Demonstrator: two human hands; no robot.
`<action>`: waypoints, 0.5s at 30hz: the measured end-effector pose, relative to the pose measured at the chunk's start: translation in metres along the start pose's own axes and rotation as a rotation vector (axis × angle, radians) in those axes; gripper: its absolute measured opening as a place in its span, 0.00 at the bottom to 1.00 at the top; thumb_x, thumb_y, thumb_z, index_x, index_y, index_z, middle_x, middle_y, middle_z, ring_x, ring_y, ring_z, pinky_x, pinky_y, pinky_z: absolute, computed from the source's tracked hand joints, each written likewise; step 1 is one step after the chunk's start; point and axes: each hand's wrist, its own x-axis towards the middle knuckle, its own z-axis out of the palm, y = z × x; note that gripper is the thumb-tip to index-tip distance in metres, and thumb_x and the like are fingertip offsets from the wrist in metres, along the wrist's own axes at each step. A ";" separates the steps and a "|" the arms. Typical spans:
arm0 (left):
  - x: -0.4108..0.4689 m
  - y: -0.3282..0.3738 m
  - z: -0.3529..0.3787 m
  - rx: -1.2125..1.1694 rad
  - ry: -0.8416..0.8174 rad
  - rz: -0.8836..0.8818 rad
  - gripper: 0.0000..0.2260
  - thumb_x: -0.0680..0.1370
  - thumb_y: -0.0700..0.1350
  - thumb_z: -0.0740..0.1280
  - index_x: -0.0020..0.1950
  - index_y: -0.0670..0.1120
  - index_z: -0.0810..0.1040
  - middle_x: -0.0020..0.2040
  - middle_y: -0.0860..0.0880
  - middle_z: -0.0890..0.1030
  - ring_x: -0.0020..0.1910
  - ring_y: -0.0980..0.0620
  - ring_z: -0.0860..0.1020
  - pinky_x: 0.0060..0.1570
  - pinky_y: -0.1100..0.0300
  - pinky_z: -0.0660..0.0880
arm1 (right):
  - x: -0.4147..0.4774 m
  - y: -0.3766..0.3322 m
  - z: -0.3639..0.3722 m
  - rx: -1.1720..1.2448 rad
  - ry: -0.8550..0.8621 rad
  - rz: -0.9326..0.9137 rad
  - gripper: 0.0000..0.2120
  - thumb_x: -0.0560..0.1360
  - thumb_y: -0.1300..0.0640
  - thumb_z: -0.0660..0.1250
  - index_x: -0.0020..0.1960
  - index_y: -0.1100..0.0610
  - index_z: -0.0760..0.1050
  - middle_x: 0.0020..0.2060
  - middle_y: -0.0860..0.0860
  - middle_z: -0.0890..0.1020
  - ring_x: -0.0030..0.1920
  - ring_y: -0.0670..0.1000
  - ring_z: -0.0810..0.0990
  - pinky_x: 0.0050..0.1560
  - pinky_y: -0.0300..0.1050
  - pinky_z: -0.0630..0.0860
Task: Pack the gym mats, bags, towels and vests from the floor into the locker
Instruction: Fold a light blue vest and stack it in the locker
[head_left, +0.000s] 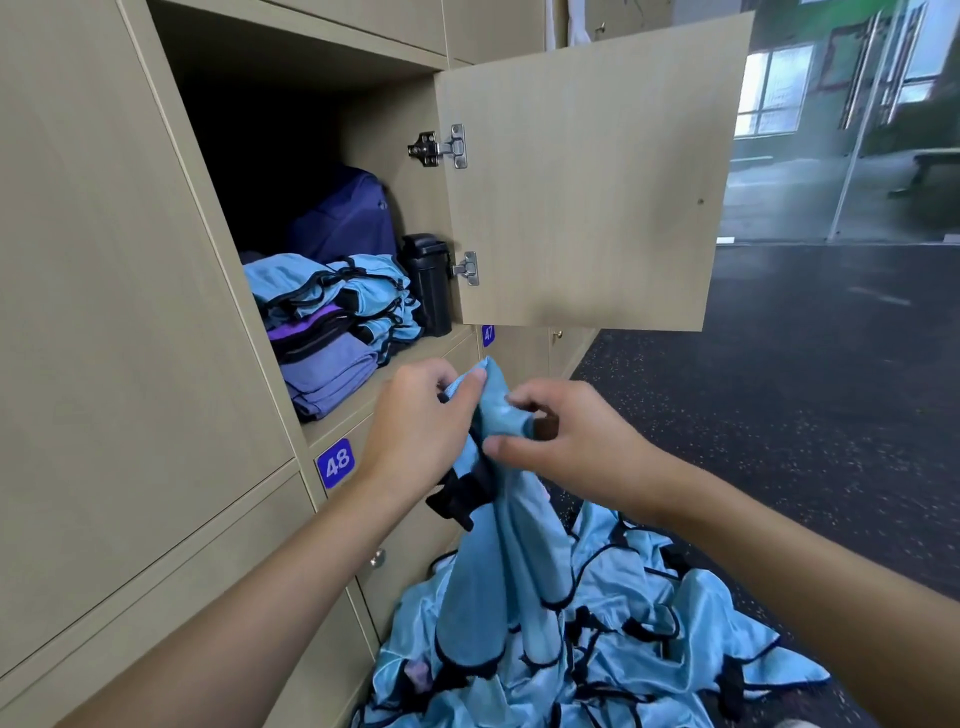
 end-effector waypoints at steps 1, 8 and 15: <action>0.001 0.001 -0.002 -0.051 -0.023 -0.020 0.22 0.81 0.51 0.66 0.30 0.44 0.66 0.23 0.55 0.60 0.24 0.55 0.60 0.26 0.61 0.57 | -0.003 -0.004 0.001 0.026 -0.067 -0.017 0.07 0.74 0.58 0.74 0.45 0.52 0.75 0.31 0.40 0.73 0.30 0.39 0.71 0.33 0.29 0.67; 0.000 0.008 -0.020 -0.452 -0.231 -0.190 0.10 0.76 0.51 0.74 0.47 0.45 0.79 0.38 0.42 0.83 0.35 0.48 0.80 0.40 0.55 0.75 | -0.004 -0.008 -0.001 0.029 -0.123 -0.090 0.20 0.71 0.76 0.58 0.57 0.65 0.80 0.61 0.49 0.77 0.62 0.47 0.75 0.62 0.39 0.73; 0.003 0.009 -0.035 -0.596 -0.343 -0.295 0.20 0.76 0.28 0.66 0.62 0.47 0.74 0.49 0.39 0.85 0.41 0.43 0.82 0.46 0.51 0.79 | 0.001 -0.004 -0.005 0.167 0.217 -0.011 0.14 0.76 0.69 0.66 0.57 0.53 0.77 0.50 0.51 0.83 0.47 0.46 0.81 0.49 0.32 0.76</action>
